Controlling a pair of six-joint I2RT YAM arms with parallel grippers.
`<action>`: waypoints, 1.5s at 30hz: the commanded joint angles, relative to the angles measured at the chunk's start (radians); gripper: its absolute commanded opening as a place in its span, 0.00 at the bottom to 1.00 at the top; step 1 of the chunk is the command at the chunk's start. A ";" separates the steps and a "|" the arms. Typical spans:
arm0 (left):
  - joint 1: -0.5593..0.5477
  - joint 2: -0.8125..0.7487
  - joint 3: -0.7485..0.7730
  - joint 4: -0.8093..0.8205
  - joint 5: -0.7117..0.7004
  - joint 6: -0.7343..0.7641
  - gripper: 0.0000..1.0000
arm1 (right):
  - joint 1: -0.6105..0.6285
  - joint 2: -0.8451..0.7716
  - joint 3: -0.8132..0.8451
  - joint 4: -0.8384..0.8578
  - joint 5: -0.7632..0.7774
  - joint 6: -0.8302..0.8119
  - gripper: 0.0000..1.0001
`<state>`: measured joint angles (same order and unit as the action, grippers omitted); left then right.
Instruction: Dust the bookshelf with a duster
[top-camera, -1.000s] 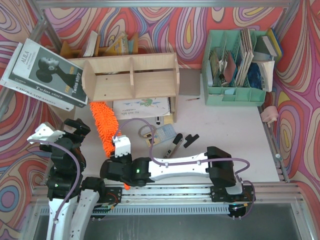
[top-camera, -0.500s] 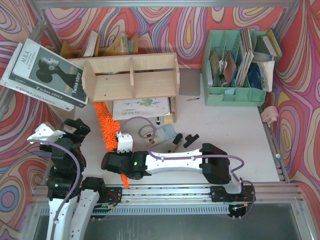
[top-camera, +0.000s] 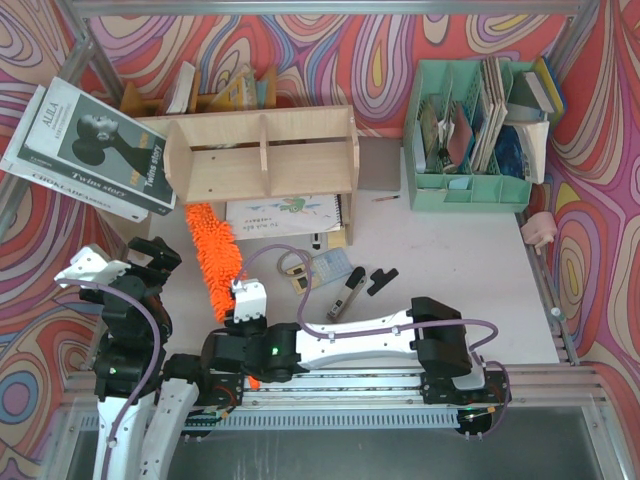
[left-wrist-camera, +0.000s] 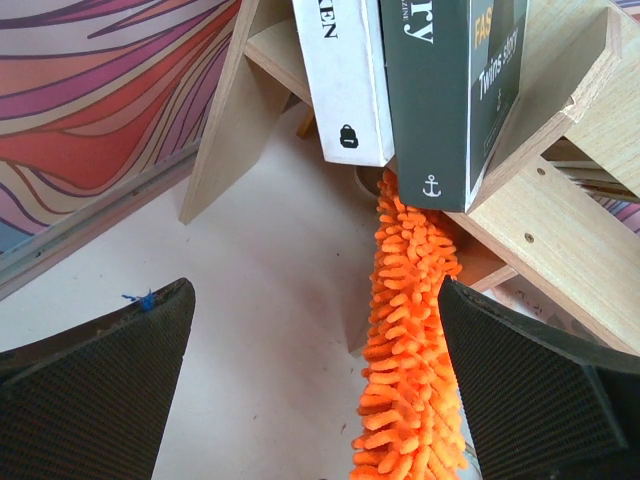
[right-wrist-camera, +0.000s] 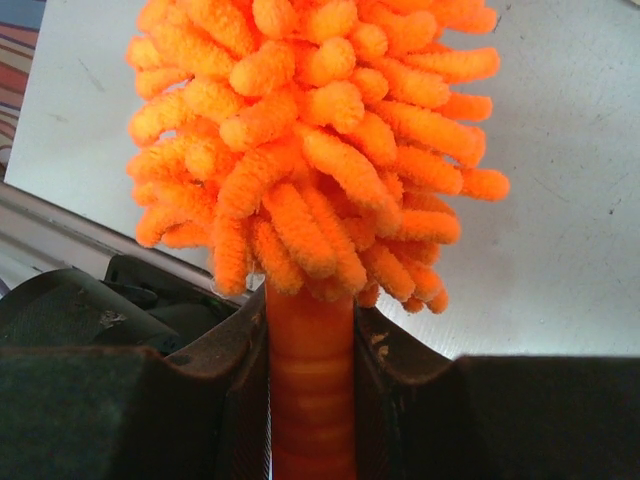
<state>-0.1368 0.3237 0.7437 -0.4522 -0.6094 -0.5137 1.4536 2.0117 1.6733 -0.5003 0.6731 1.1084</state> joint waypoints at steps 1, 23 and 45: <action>0.003 -0.008 -0.010 0.023 0.010 -0.006 0.99 | -0.033 -0.007 0.040 -0.124 0.121 0.111 0.00; 0.003 -0.016 -0.010 0.019 0.009 -0.006 0.98 | -0.118 0.040 0.060 -0.214 -0.056 0.183 0.00; 0.003 -0.026 -0.009 0.017 0.002 -0.005 0.98 | -0.126 0.017 -0.013 -0.159 -0.078 0.140 0.00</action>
<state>-0.1368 0.3161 0.7437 -0.4503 -0.6094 -0.5137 1.4258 2.0193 1.7054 -0.5762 0.6025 1.1347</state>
